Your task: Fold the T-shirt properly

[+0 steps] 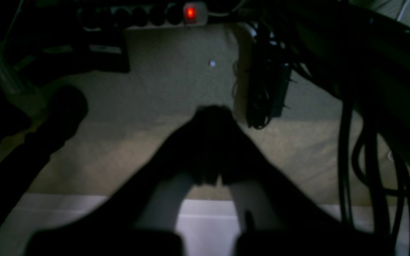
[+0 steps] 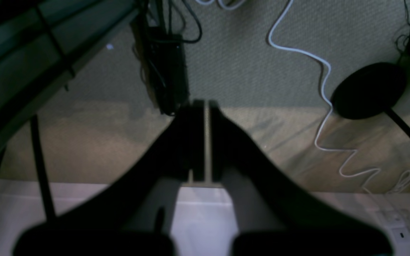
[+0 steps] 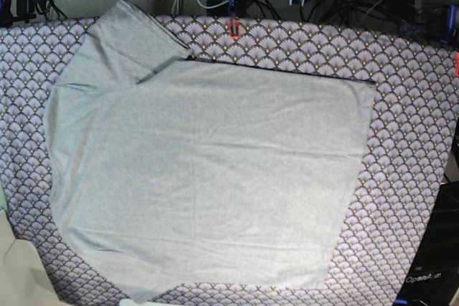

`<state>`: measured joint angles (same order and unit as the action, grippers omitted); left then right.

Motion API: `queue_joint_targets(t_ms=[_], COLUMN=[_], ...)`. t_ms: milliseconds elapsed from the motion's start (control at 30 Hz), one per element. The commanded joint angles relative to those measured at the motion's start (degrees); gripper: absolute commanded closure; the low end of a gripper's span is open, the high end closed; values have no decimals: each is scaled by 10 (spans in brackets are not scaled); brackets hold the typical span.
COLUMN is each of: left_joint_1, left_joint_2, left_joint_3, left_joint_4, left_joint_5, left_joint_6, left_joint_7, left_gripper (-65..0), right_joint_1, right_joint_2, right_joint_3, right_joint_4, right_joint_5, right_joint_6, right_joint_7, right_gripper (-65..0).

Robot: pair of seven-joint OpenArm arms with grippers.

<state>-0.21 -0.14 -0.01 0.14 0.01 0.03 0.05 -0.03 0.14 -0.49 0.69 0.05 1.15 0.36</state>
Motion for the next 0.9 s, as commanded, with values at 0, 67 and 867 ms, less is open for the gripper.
queue_joint_targets(t_ms=[0, 67, 867], left_joint_1=[0, 0, 38], left_joint_2=[-1, -1, -11], left_joint_3=[1, 1, 1], left_joint_4=[1, 1, 4], left_joint_5=[4, 4, 5], left_joint_6=[2, 2, -3], left_joint_7=[3, 3, -70], left_gripper=[0, 0, 0], right_joint_1=[-1, -1, -55], right_joint_2=[-2, -2, -4], right_joint_3=[1, 1, 0], right_joint_4=[-1, -1, -2], right_joint_5=[2, 2, 2], right_joint_6=[-10, -10, -10], right_joint_7=[-4, -4, 115], right_gripper=[0, 0, 0])
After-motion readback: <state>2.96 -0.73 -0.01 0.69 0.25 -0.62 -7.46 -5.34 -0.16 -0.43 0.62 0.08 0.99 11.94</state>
